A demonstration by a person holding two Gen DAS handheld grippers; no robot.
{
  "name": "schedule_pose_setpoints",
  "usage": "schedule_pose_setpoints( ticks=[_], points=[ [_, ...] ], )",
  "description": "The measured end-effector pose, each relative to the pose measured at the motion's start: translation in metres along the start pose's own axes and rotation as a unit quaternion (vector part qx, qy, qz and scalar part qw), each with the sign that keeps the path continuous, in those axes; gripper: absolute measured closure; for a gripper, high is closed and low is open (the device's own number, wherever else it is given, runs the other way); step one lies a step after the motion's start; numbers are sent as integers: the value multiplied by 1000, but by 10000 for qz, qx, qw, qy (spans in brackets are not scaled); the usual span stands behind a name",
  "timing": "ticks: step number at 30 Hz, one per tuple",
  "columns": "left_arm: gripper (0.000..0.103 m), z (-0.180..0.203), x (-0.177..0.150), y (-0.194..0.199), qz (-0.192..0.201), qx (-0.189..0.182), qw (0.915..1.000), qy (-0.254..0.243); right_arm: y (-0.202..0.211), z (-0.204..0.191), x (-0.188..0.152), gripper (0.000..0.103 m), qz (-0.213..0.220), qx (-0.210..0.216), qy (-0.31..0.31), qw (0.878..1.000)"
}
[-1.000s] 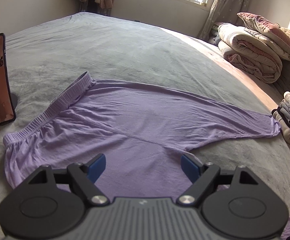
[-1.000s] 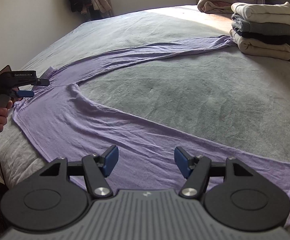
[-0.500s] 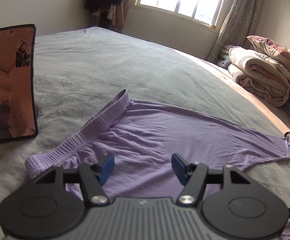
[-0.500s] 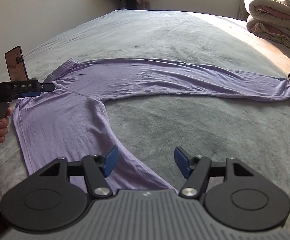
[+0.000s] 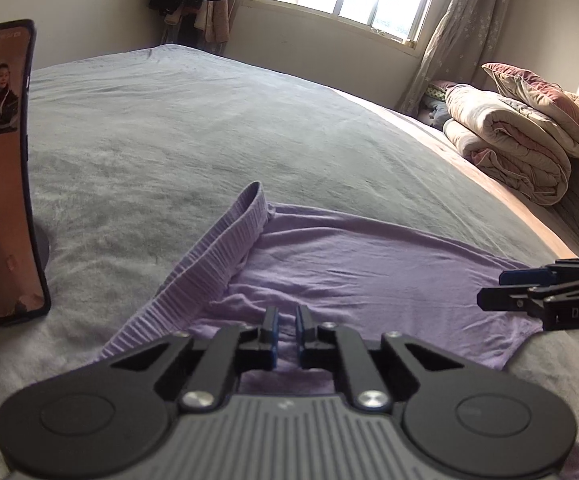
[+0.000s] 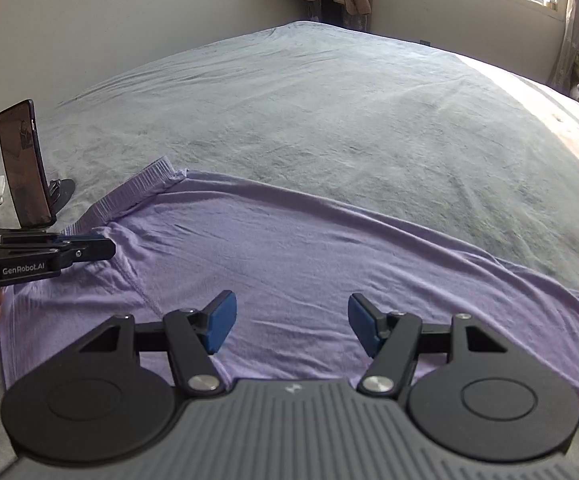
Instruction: Fold clothes
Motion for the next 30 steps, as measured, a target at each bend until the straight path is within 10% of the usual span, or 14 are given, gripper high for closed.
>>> schedule_pose_setpoints(
  ticks=[14,20,30],
  points=[
    [100,-35,-2,1,-63,25,9992,381,-96,23,50,38,-667,-381,895,9930],
    [101,-40,0,-1,-60,84,9991,423,-92,18,43,99,-797,-234,620,9946],
    [100,-43,-1,-3,-41,48,9985,539,-27,-8,56,103,-548,-108,544,9970]
  ],
)
Point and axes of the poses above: each gripper's, at about its wrist camera, not at the fingertips, and y roughly against the way its jaws point, z to its right, x to its top, the point moved 10 cm from there along -y, roughly the way its jaws point
